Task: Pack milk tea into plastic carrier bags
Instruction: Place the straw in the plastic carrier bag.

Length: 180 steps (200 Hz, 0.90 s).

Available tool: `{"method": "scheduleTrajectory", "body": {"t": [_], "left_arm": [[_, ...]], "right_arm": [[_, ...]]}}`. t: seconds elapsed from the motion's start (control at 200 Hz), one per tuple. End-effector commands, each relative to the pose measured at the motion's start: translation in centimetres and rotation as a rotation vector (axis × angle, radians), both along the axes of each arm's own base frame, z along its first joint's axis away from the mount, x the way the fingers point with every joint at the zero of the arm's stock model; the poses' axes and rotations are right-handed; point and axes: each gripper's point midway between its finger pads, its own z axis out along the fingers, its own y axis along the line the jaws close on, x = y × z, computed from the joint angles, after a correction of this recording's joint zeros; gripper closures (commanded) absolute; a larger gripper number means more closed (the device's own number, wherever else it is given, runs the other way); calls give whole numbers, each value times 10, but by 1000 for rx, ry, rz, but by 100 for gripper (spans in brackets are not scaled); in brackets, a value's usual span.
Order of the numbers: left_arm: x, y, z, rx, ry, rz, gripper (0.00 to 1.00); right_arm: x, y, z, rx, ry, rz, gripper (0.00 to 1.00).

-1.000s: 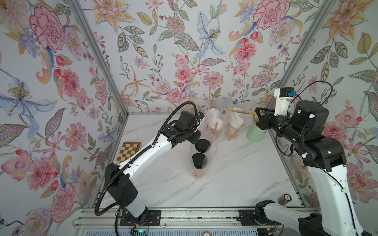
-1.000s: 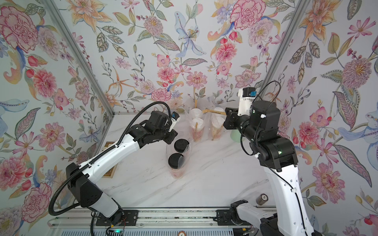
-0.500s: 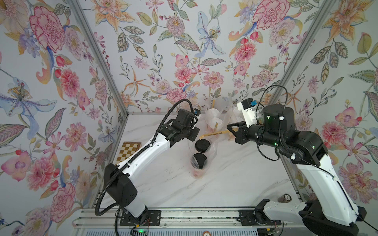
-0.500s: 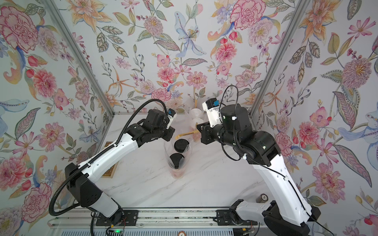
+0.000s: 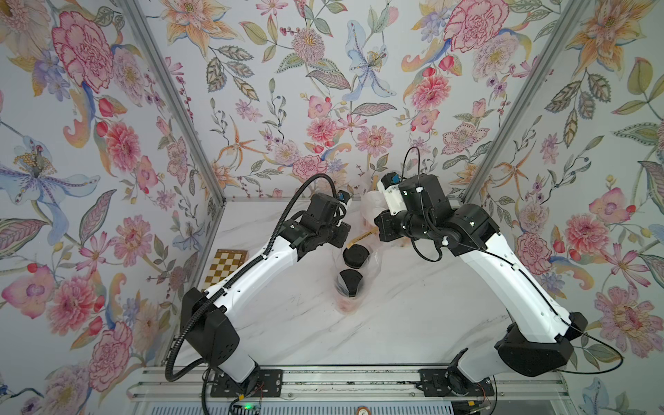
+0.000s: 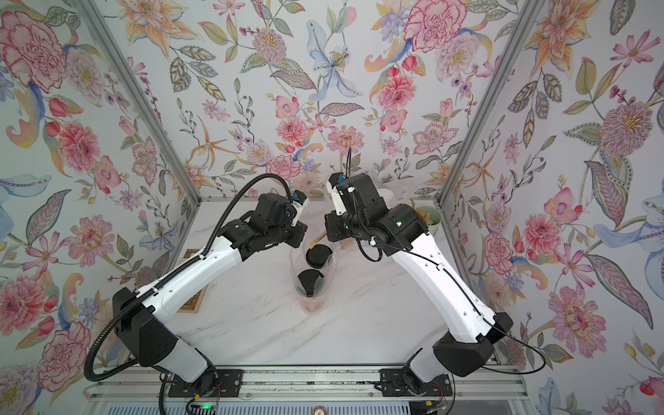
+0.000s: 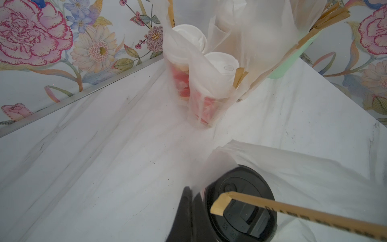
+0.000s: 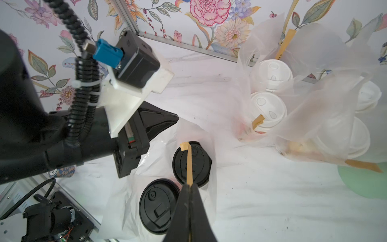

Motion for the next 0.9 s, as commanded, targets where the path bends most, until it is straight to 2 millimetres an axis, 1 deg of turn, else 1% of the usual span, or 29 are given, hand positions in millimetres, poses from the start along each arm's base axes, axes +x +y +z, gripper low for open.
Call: {"method": "scheduleTrajectory", "body": {"t": [0.0, 0.105, 0.22, 0.44, 0.575, 0.721, 0.726, 0.736, 0.746, 0.896], "left_arm": [[-1, 1, 15, -56, -19, 2, 100], [-1, 0, 16, -65, -18, 1, 100], [-2, -1, 16, -70, -15, -2, 100], [-2, -1, 15, -70, -13, -1, 100], [-2, -3, 17, -80, -13, -7, 100], [-2, -3, 17, -86, -10, -6, 100], [-2, -3, 17, -87, -11, -6, 100], [-6, -1, 28, -102, -31, -6, 100], [-7, 0, 32, -106, -37, -7, 100], [-8, 1, 32, -123, -37, 3, 100]], "right_arm": [[13, 3, 9, -16, -46, -24, 100], [26, 5, 3, -52, -56, -47, 100], [36, 5, -5, -83, -54, -64, 100], [43, 0, -23, -124, -1, -70, 100], [46, 3, -37, -144, 44, -54, 100], [50, 9, -56, -160, 94, -35, 100], [50, 10, -56, -160, 96, -34, 100], [50, 11, -58, -161, 99, -32, 100], [51, 11, -59, -163, 102, -31, 100], [59, 21, -77, -181, 136, -19, 100]]}}
